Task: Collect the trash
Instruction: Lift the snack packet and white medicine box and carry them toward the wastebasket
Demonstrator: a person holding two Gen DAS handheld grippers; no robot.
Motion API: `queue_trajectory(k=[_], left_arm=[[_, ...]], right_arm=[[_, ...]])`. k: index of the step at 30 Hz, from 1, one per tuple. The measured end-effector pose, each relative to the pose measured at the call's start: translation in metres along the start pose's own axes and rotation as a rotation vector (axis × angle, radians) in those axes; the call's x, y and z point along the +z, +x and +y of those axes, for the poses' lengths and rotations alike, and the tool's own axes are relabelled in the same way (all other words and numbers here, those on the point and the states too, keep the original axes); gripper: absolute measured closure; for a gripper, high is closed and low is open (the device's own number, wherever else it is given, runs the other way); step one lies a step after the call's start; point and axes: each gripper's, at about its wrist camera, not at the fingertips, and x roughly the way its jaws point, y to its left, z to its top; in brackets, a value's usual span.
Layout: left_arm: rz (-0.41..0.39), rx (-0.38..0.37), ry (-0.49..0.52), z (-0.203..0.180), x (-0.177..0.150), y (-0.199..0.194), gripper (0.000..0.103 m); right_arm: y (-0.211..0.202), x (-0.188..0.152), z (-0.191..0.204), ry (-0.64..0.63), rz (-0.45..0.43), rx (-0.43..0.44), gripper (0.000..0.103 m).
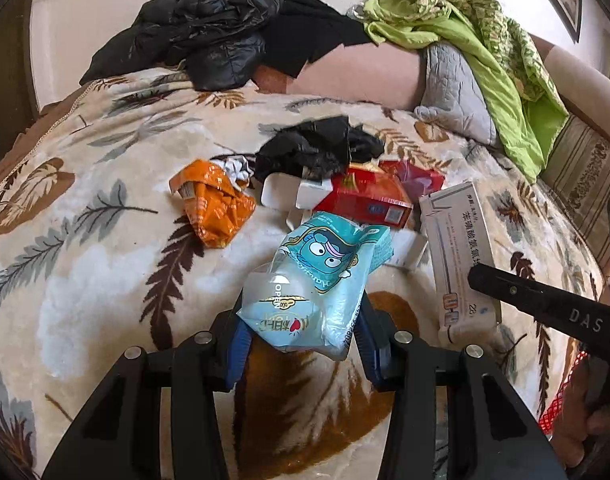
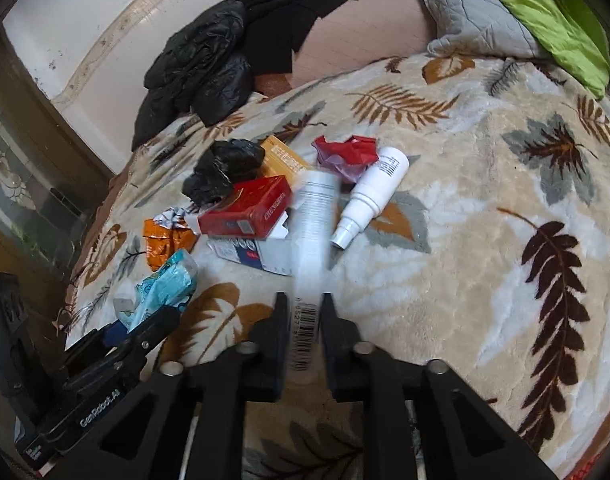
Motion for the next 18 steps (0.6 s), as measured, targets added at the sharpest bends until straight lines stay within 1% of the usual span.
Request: queue_trajectory(k=[3,6,11,18], left_arm=[[-0.038,-0.010,0.012,-0.006,0.002,-0.008,0.058],[-0.076,-0.010,0.036,-0.013,0.004,-0.015,0.058],[-0.103,-0.021,0.043,-0.019,0.004,-0.021,0.058],[-0.125,0.014,0.071,-0.027,0.002,-0.023,0.058]], right_arm=[[-0.017,-0.001,0.005,-0.048,-0.069,-0.030,0.089],[-0.027,-0.001,0.004,-0.062,-0.105,-0.041,0.089],[-0.038,-0.001,-0.005,-0.027,-0.123,0.005,0.089],[-0.041,-0.003,0.004,-0.063,-0.138,0.020,0.089]])
